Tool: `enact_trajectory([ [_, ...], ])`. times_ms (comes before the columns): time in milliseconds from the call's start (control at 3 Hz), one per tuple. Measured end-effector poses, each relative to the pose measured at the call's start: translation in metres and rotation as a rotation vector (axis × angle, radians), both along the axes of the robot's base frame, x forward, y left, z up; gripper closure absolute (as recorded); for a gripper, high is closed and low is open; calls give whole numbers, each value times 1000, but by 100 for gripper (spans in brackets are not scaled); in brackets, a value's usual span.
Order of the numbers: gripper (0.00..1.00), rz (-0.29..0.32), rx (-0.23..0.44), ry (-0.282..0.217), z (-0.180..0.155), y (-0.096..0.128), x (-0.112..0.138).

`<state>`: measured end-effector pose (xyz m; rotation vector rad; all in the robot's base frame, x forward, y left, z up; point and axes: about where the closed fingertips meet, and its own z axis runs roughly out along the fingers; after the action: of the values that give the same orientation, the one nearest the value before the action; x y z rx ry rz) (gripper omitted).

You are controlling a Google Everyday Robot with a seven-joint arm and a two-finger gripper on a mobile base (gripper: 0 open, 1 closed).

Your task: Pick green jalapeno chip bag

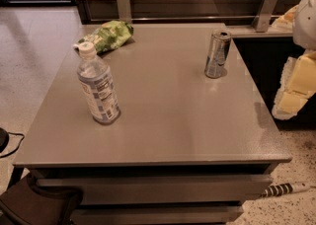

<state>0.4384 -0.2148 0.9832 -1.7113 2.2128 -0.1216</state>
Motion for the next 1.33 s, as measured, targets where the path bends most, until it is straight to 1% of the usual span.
enact_trajectory([
  [333,0,0,0,0,0,0,0],
  [667,0,-22,31,-43,3,1,29],
  [1000,0,-1,127,-140,5,30,114],
  [1333,0,56,244,-275,19,68,178],
])
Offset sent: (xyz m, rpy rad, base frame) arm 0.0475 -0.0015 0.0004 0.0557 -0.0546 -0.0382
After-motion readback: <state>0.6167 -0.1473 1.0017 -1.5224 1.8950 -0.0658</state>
